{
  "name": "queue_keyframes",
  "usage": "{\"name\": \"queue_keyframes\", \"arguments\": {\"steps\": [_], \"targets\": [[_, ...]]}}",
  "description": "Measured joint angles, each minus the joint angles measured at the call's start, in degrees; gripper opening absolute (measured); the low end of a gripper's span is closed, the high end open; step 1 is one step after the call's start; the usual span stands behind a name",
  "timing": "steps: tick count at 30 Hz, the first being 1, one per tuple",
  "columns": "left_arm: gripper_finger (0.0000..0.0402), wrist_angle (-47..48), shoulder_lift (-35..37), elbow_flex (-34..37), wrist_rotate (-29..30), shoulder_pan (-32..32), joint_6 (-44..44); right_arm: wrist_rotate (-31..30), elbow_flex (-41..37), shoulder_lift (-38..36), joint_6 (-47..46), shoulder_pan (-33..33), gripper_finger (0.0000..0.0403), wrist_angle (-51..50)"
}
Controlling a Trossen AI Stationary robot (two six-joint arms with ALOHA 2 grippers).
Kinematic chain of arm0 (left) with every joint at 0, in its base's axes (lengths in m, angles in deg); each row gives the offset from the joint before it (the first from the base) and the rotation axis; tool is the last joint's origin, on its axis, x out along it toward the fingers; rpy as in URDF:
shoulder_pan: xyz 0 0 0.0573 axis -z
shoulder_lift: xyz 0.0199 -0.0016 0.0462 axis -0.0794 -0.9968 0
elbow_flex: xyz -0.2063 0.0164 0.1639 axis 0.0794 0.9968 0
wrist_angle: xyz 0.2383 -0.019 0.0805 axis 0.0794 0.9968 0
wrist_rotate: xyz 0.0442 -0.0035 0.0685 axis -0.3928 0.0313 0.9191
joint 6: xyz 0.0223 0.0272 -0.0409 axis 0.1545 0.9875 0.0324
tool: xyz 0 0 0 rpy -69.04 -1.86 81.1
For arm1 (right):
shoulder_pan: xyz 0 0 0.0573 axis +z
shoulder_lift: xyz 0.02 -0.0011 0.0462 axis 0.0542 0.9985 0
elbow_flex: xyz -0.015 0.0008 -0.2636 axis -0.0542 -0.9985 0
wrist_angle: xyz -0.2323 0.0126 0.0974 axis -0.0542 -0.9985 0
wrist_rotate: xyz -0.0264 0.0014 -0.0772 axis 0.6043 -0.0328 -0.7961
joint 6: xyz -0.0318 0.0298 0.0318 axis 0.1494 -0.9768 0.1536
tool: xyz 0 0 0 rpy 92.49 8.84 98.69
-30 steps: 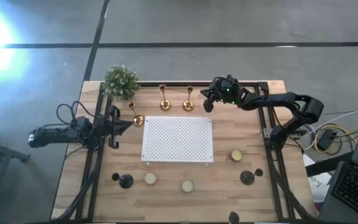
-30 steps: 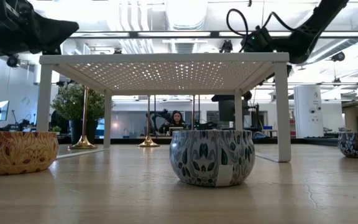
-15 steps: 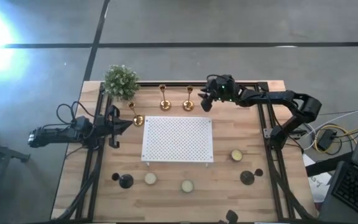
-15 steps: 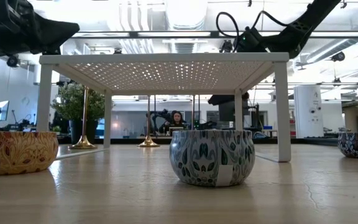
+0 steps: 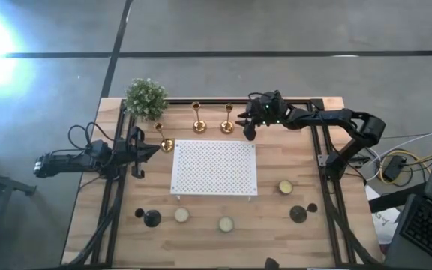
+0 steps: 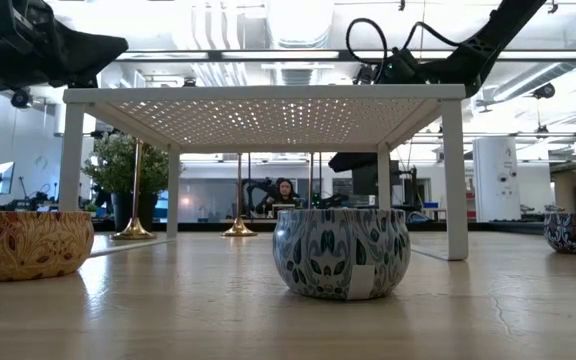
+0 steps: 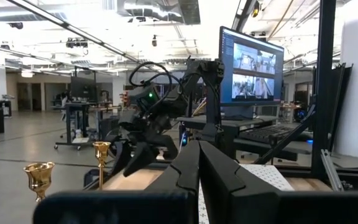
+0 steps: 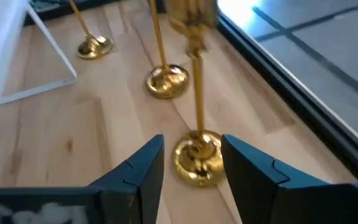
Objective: Pick & Place candle stick holders
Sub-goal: Put the top right golden candle holder on the shelf
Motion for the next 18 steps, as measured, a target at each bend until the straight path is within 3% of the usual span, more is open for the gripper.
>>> {"name": "queue_keyframes", "arguments": {"steps": [8, 18], "targets": [[0.0012, -0.02, 0.00, 0.00, -0.01, 0.00, -0.02, -0.13, 1.74, 1.06, -0.34, 0.27, 0.0129, 2.09], [0.0012, 0.02, -0.01, 0.00, -0.02, 0.00, -0.09, 0.20, 8.06, 8.15, 0.92, 3.01, 0.0126, 1.24]]}}
